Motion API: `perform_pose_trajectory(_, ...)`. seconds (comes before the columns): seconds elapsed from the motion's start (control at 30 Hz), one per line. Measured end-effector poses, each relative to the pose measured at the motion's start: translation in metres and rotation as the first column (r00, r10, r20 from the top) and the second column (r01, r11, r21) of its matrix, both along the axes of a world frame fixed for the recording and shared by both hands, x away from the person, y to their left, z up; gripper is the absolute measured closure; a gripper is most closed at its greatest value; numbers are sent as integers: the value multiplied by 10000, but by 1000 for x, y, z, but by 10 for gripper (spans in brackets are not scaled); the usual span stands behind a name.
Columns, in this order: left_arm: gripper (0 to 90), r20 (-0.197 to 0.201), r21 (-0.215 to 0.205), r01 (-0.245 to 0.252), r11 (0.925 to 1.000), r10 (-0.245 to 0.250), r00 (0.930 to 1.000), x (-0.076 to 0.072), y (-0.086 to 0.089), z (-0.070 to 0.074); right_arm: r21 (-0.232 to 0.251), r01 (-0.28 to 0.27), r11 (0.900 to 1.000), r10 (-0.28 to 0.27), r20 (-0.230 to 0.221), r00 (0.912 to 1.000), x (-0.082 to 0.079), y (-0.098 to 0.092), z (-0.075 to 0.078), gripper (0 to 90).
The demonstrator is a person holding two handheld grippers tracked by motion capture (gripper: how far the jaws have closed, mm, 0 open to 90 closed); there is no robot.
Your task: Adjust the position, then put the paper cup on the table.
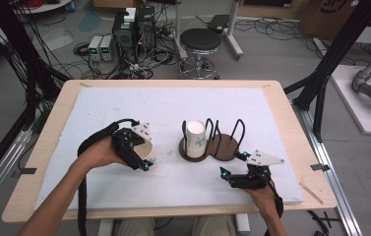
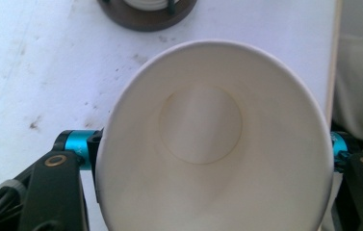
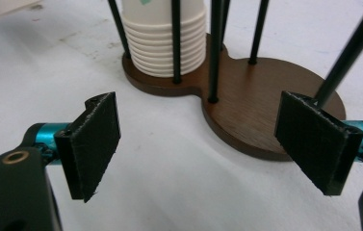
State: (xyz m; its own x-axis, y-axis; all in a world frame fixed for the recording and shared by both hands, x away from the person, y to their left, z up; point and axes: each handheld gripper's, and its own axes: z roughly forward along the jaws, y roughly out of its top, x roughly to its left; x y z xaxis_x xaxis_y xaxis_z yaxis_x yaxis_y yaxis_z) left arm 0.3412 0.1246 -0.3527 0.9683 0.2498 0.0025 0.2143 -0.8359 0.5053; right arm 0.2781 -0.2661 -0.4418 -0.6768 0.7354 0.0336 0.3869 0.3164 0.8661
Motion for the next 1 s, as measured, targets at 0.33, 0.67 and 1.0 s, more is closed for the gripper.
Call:
perform_pose_trajectory(0.33,300,-76,649,147,9978,-142,9999,5,-8,0,-110,476,9988,-475,54,9989,0,-1,-8,166)
perform_pose_trajectory(0.67,300,-95,764,300,9966,-293,9995,7,-12,-1,-149,476,9988,-475,48,9989,0,0,-8,166)
perform_pose_trajectory(1.0,300,-121,888,298,9956,-288,9995,10,-14,-4,-233,472,9986,-470,52,9989,0,0,-8,166)
